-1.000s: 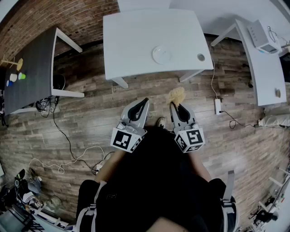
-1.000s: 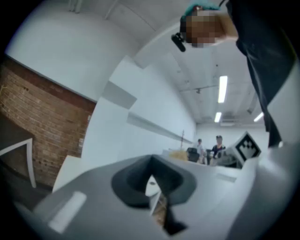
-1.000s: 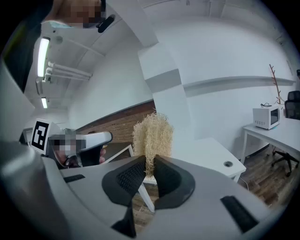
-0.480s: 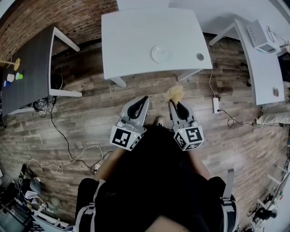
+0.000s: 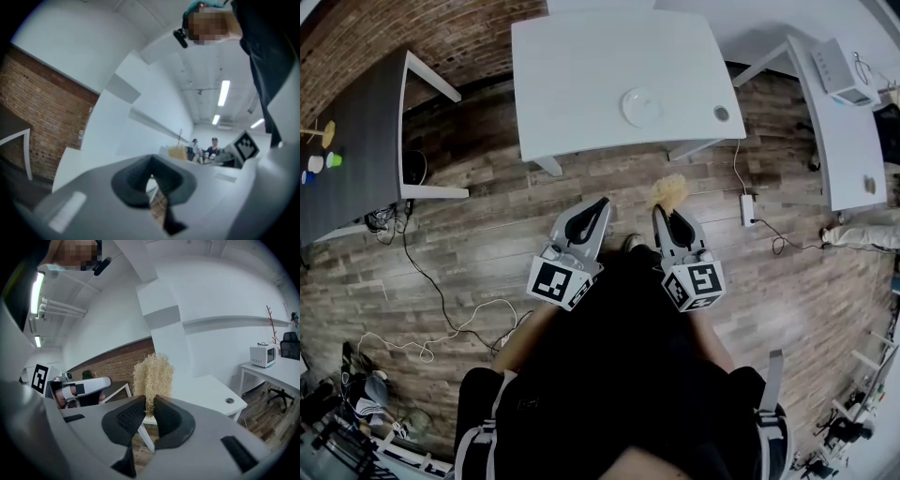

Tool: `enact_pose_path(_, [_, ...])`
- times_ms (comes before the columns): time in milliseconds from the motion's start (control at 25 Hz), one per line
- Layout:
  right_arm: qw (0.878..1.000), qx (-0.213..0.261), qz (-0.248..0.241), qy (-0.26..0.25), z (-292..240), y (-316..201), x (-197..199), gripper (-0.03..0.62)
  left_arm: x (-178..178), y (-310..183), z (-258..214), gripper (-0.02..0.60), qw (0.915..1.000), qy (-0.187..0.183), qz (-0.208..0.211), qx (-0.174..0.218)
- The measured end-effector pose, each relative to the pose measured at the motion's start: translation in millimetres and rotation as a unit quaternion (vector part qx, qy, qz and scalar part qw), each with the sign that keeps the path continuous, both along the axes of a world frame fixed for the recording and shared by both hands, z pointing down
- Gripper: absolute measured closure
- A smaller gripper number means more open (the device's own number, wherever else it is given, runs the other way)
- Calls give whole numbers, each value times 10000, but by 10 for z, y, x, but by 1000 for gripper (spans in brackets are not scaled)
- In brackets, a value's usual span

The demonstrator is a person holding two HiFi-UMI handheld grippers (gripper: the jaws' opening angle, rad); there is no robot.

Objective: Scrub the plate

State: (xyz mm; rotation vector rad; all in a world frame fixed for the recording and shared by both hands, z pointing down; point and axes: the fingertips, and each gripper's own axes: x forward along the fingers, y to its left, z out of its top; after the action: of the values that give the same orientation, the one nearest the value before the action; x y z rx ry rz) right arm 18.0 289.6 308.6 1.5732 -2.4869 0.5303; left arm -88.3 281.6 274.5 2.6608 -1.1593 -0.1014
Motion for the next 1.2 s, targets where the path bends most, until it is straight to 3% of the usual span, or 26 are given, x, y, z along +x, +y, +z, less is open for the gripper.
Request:
enact_pose_path(480, [9992,-87,-155,358,133,-397,-51,545,4,-376,330,578,9986,-213,8,-485])
enact_pose_path(720, [9995,-184,-228,131,235,-924,129,545,185,-747,414,578,9969,-315,44,-716])
enact_pose_path(1200, [9983,-363,-451,26,375,-1712,704,545,604,-1597,604,578,9921,-291,-329,-1174])
